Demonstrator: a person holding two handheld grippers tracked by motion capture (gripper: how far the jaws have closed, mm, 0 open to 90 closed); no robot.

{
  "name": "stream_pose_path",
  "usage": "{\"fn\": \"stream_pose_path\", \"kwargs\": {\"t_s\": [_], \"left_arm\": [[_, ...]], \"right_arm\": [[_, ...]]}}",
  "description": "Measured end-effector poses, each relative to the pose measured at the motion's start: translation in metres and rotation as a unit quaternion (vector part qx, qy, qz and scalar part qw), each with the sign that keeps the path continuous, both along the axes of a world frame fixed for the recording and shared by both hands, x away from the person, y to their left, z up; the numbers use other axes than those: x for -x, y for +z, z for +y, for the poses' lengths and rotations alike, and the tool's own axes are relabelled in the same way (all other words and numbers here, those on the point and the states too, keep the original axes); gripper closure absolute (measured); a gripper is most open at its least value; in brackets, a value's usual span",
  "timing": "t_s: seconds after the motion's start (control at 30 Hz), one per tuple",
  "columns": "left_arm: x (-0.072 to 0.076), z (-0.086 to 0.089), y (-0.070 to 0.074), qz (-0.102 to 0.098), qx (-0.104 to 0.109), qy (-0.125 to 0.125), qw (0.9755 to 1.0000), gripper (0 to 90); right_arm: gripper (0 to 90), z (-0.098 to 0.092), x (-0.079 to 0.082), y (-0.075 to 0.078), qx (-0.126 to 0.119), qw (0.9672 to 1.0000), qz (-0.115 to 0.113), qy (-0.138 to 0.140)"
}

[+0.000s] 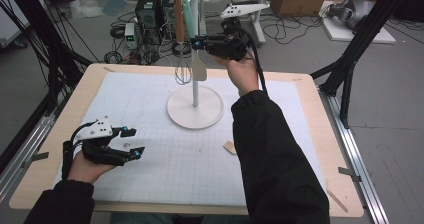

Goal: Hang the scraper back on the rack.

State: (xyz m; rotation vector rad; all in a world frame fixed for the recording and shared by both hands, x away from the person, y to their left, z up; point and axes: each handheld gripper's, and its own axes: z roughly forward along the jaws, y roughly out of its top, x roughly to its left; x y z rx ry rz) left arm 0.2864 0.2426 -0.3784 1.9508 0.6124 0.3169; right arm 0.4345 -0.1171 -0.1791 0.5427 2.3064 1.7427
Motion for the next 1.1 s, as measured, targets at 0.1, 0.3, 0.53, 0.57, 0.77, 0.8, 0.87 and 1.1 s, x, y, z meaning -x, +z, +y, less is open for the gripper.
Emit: {"fn": "stream_pose_path", "kwargs": {"t_s": [0.1, 0.3, 0.53, 0.57, 0.77, 0.8, 0.87, 1.1], "left_arm": [[0.0003, -0.0002, 0.0002, -0.001, 0.001, -0.001, 1.0000, 28.6], [0.0007, -0.0010, 0.0002, 0.001, 0.002, -0.004, 1.0000, 28.6], [0.0007, -0.0008, 0.0006, -0.001, 0.000, -0.003, 1.0000, 28.5], [0.0008, -0.0010, 0.0006, 0.000, 0.001, -0.003, 1.0000, 28.6], [0.0010, -0.0011, 0.0013, -0.002, 0.000, -0.004, 1.0000, 28.6], [0.0011, -0.0013, 0.0012, -0.001, 0.001, -0.003, 1.0000, 28.6], [0.0011, -0.0020, 0.0010, 0.001, 0.002, -0.002, 1.0000, 28.6], [0.0016, -0.0016, 0.0004, 0.002, 0.000, -0.002, 1.0000, 28.5]], "right_arm": [[84.6, -0.0001, -0.0015, -0.0004, -0.001, 1.0000, 0.006, -0.004], [84.6, -0.0006, -0.0042, -0.0023, 0.000, 0.9999, 0.011, -0.012], [84.3, 0.0005, -0.0061, -0.0041, 0.000, 0.9996, 0.015, -0.023], [84.1, 0.0009, -0.0062, -0.0043, -0.001, 0.9996, 0.017, -0.022], [81.8, 0.0023, -0.0049, -0.0044, 0.003, 0.9996, 0.015, -0.023], [79.2, 0.0025, -0.0044, -0.0043, 0.004, 0.9996, 0.013, -0.024], [74.5, 0.0022, -0.0040, -0.0043, 0.005, 0.9996, 0.014, -0.023], [69.9, -0.0053, 0.0002, -0.0093, 0.010, 0.9995, 0.010, -0.026]]}}
